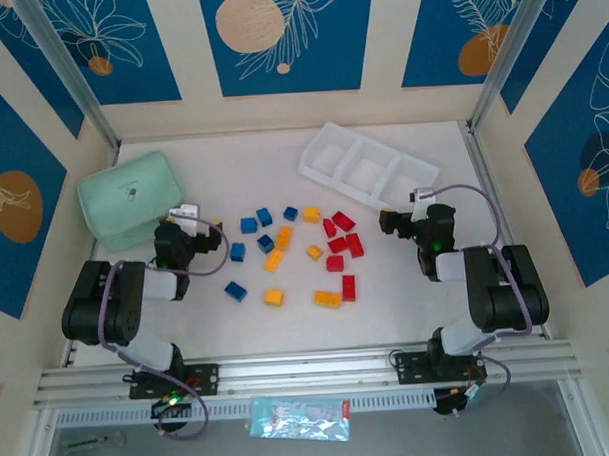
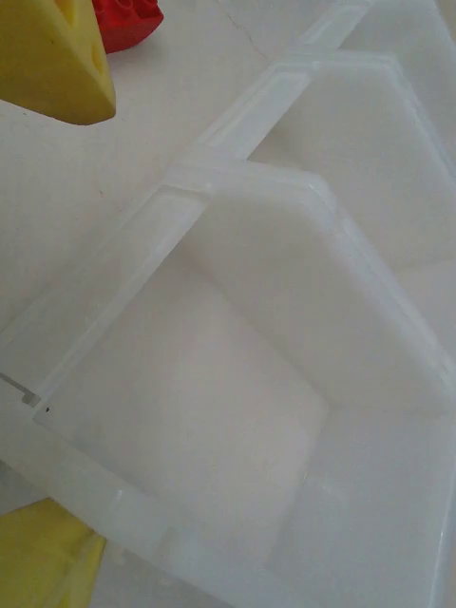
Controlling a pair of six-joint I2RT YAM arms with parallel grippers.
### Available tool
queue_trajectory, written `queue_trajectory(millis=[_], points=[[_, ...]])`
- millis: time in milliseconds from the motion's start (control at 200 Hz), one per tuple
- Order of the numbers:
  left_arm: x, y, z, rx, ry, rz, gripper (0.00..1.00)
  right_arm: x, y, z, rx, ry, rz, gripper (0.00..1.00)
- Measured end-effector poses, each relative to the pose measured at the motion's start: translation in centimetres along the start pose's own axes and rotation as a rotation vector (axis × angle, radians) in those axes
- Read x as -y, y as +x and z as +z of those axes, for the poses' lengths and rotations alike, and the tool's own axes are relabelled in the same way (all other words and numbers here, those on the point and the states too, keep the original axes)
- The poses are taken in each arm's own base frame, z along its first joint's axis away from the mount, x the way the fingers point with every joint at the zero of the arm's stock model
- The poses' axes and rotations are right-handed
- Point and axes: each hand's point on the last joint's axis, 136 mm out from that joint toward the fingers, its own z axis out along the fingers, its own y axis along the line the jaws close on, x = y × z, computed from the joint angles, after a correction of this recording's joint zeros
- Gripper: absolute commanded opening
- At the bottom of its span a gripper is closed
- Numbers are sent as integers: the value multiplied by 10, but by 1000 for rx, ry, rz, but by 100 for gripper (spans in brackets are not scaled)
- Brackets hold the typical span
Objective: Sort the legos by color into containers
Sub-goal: Pick up the lego from the center of the table.
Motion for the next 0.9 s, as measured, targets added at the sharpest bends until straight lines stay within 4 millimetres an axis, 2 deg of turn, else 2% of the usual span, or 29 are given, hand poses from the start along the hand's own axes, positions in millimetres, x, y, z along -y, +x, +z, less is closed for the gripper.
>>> queue_trajectory(millis=[900], points=[[-3,0,0,-1,-17,0,99,0,0,0,0,-7,2,99]])
